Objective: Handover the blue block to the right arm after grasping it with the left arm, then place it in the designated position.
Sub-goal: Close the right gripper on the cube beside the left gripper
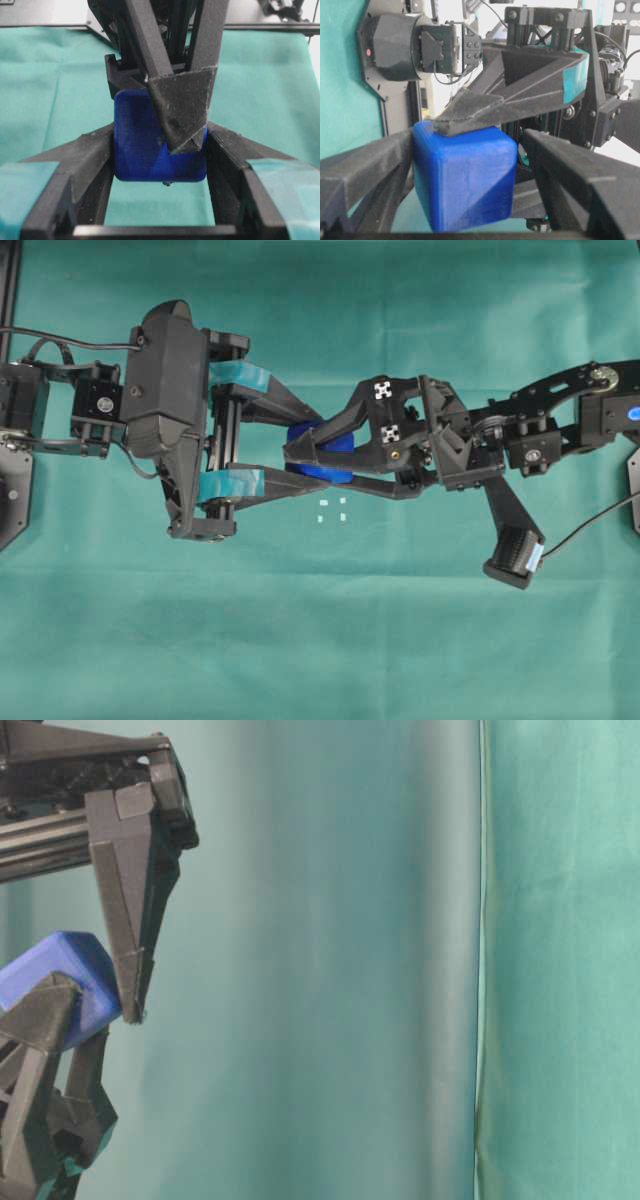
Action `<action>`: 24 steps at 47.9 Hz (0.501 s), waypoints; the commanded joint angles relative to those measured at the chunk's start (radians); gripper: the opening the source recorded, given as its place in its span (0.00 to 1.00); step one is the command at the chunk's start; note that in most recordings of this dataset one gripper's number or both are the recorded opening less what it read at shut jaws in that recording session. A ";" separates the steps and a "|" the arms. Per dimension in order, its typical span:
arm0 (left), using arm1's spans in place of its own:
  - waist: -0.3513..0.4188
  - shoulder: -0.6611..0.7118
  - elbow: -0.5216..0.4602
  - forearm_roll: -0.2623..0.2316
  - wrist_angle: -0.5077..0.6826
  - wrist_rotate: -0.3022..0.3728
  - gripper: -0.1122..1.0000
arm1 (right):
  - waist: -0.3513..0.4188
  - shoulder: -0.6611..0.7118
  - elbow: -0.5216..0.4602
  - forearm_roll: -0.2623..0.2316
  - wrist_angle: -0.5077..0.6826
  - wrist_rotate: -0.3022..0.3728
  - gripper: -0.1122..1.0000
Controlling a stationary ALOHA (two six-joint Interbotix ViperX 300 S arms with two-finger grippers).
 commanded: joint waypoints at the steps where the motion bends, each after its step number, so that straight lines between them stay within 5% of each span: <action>1: 0.002 -0.015 -0.014 -0.002 -0.005 -0.002 0.52 | -0.003 -0.011 -0.028 0.000 0.005 0.005 0.94; 10: 0.002 -0.014 -0.014 -0.002 -0.003 -0.002 0.52 | -0.002 -0.015 -0.026 0.005 0.075 0.014 0.90; 17: 0.002 -0.015 -0.014 -0.002 -0.003 -0.002 0.52 | 0.003 -0.021 -0.023 0.011 0.115 0.018 0.61; 24: 0.002 -0.015 -0.014 -0.002 -0.003 -0.002 0.52 | 0.020 -0.020 -0.021 0.012 0.115 0.026 0.61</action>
